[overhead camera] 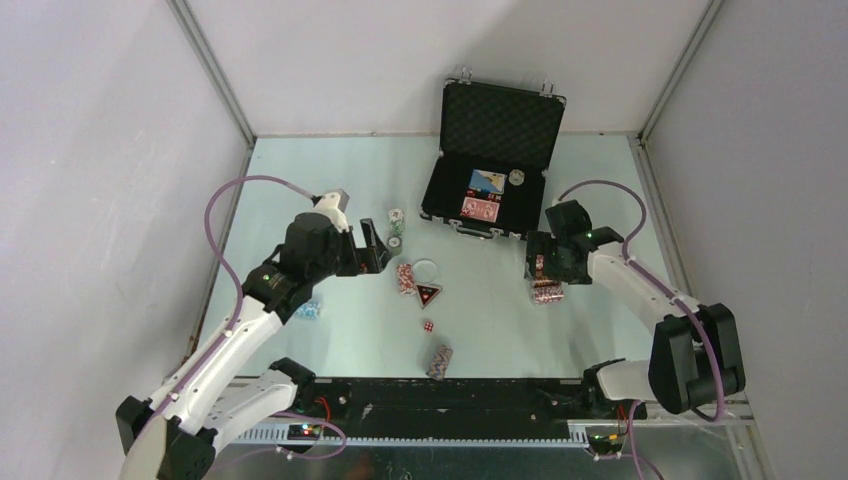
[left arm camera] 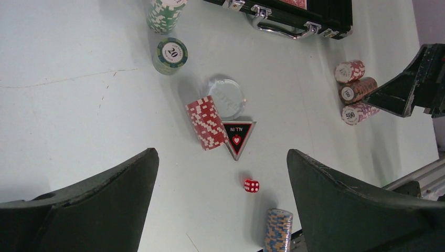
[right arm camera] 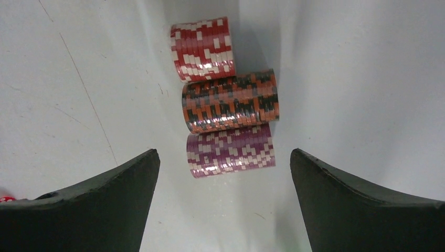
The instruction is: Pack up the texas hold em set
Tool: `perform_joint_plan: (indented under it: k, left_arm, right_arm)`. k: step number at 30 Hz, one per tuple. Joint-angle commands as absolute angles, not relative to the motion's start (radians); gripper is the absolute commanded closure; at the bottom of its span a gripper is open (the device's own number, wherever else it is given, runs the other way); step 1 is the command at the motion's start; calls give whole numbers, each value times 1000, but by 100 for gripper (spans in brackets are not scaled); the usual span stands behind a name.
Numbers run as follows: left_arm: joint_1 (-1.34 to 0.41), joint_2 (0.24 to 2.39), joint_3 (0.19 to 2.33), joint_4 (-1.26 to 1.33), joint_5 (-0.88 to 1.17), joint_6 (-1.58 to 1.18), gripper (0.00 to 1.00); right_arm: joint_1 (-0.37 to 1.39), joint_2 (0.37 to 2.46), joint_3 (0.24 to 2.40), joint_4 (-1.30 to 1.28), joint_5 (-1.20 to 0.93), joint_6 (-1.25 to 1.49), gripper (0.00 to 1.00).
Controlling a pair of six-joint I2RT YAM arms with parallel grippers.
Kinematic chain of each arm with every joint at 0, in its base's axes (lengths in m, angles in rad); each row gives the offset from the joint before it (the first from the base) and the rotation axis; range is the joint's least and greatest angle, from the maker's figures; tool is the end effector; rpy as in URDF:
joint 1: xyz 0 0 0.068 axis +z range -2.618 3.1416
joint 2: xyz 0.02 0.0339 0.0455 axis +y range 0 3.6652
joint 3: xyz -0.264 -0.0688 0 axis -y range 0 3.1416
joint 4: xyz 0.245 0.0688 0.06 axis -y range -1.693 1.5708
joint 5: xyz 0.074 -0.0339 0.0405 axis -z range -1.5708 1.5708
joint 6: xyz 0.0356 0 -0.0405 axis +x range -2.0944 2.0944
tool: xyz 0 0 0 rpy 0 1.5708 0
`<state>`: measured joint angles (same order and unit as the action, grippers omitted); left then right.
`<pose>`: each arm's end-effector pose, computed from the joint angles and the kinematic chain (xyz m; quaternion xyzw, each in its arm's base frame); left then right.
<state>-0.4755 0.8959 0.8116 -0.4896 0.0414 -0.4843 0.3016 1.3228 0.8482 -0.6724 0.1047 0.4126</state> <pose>0.1738 -0.0911 0.2993 0.0060 0.8782 -0.2368 0.4156 0.2356 0.0694 0.2111 0.0651 0.9742 0.0255 0.2147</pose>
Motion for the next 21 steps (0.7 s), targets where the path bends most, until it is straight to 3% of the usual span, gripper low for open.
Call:
perform_joint_plan:
  k: [1, 8, 15, 21]
  left_arm:
    - [-480, 875, 842, -477, 56, -450, 0]
    - [-480, 863, 829, -462, 62, -449, 0]
    - [-480, 861, 846, -480, 60, -429, 0]
    - [-480, 850, 850, -495, 57, -425, 0]
  right_arm:
    - [302, 1391, 929, -642, 63, 330, 4]
    - [305, 1482, 960, -636, 62, 283, 8]
    - [304, 1521, 977, -647, 122, 267, 1]
    - [285, 1535, 977, -642, 105, 275, 0]
